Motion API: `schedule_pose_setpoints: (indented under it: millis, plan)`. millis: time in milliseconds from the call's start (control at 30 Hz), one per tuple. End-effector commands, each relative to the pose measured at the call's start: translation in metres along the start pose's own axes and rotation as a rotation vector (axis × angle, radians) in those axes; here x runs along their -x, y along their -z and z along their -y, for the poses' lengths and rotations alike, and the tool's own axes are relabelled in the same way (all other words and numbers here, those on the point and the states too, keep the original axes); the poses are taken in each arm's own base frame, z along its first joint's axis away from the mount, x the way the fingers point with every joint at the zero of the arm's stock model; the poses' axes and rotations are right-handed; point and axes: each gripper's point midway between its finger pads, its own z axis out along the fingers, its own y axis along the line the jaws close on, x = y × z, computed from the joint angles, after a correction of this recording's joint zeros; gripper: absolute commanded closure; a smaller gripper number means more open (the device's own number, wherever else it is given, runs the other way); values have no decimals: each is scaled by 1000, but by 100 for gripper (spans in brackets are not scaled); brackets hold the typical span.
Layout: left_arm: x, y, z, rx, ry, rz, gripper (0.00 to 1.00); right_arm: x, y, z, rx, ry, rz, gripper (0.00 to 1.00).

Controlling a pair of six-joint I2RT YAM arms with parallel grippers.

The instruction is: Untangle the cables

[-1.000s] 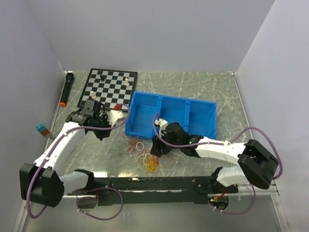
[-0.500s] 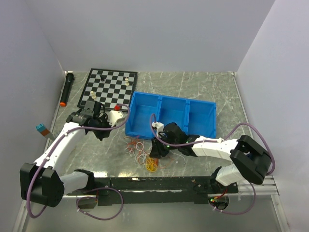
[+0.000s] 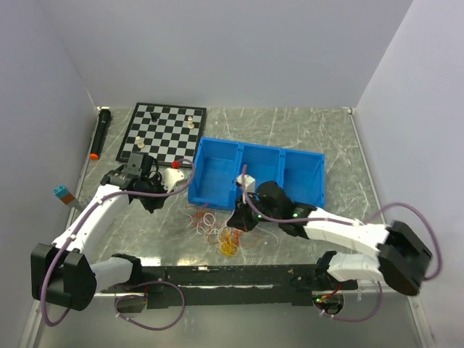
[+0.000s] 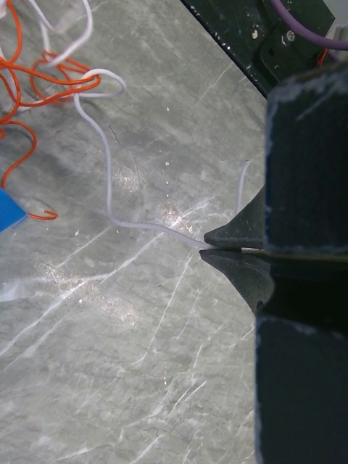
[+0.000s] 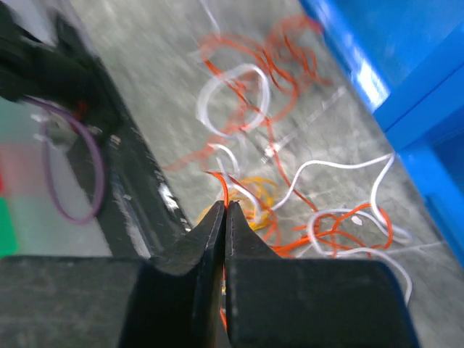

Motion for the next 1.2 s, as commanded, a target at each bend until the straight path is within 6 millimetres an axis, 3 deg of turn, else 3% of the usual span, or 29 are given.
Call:
schedule_pose_setpoints:
  millis: [0,100,267,567,833,967,1167]
  plan:
    - [5,-1,-7,34,-2,23,99,22,32,-16,-7,48,120,92]
    - [6,-3,-8,31,8,23,99,27,55,-18,-44,56,163,100]
    - [7,-4,-14,62,21,21,99,60,108,-36,-71,101,315,100]
    - [-13,-13,-27,139,6,-50,99,140,243,-83,-122,234,653,100]
    - [-39,-23,-41,226,-23,-140,99,189,349,-131,-102,363,887,100]
    - [-52,-27,-44,251,-41,-185,99,199,388,-146,-92,396,976,100]
    - [-51,-25,-47,266,-42,-184,99,208,417,-157,-93,425,1045,100]
